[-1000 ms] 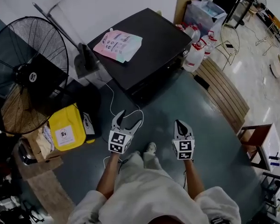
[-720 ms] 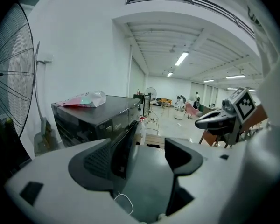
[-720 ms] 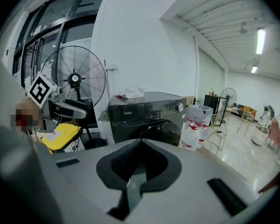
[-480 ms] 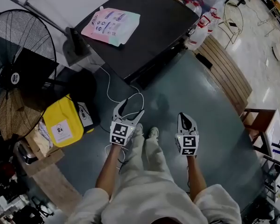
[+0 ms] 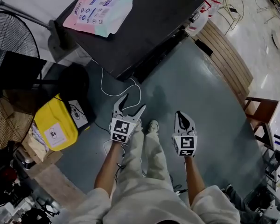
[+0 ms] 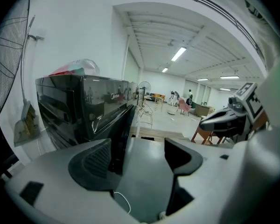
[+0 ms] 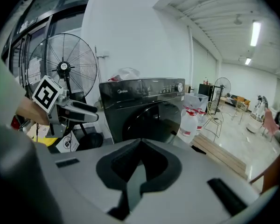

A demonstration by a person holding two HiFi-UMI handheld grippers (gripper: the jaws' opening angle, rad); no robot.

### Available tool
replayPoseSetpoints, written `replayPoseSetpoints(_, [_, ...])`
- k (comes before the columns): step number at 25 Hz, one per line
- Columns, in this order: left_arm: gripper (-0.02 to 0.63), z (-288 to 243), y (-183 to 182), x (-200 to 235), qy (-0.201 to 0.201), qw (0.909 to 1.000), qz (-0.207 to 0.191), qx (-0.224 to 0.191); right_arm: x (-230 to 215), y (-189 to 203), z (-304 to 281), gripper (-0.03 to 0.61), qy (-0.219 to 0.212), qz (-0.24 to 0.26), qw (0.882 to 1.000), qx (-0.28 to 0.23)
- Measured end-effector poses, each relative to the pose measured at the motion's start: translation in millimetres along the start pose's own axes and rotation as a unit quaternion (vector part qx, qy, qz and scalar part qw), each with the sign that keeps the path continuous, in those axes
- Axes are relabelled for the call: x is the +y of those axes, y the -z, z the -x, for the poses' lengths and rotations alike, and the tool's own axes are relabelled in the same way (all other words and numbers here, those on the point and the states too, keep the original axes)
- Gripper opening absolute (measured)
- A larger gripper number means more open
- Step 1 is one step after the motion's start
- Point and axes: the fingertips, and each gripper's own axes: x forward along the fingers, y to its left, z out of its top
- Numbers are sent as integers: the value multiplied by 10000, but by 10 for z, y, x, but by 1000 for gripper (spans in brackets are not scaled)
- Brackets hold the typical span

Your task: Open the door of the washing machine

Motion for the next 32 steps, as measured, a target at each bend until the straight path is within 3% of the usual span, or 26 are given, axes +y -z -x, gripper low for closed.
replayPoseSetpoints(12, [334,-817,492,186,172,9998,-63,45,77,594,-372,0,-62,-26,9997,248])
replayPoseSetpoints(32, [311,-1870,794,383,162,9991,-403,24,148,1230,-555,0,-182,-202,9988,399])
